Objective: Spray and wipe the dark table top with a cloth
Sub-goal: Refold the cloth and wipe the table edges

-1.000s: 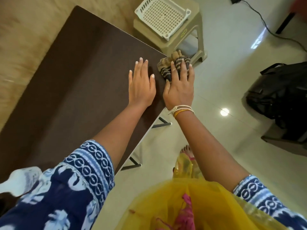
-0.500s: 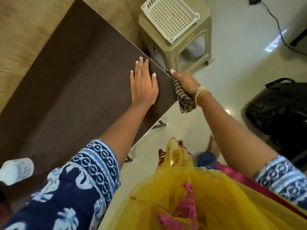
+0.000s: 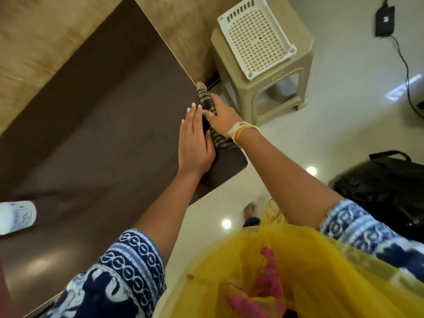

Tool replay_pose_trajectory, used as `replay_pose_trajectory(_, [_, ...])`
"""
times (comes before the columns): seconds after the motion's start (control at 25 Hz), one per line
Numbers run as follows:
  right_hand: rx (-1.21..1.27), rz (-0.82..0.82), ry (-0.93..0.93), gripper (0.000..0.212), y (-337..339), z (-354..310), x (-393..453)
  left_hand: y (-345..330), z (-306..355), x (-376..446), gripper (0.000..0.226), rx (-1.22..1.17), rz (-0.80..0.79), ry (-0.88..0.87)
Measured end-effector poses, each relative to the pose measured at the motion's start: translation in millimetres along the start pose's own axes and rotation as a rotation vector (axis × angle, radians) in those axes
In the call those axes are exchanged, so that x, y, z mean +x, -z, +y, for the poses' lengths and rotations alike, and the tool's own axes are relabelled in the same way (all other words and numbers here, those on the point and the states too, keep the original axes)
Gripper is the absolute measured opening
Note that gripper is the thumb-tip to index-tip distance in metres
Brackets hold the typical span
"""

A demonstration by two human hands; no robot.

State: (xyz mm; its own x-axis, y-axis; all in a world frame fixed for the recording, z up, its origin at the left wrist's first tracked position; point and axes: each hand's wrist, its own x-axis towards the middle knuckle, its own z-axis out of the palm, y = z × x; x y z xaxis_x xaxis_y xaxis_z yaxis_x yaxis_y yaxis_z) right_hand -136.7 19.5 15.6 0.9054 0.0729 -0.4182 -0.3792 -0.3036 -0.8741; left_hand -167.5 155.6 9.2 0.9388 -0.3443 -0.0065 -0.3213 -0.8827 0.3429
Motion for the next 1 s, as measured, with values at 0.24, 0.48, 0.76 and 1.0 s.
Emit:
replay_pose_trajectory(0.24, [-0.560,0.231,0.127,0.049,-15.5,-14.7,55.1,2.8,0.0,-1.3,0.058,-0.026,-0.006,0.069])
replay_pose_trajectory(0.48, [-1.090,0.044,0.475,0.053,-23.3,-40.7,90.9,5.6,-13.7,-23.3,0.057,0.096,0.011,0.197])
replay_pose_trajectory(0.76, [-1.150,-0.068,0.678,0.052,-12.1,-6.1,22.2,24.5,-50.9,-84.5,0.053,0.186,-0.003,0.311])
replay_pose_trajectory(1.0, [-1.202,-0.246,0.793,0.051,-12.3,31.6,-59.2,20.5,-29.9,-122.1,0.048,0.166,0.018,0.370])
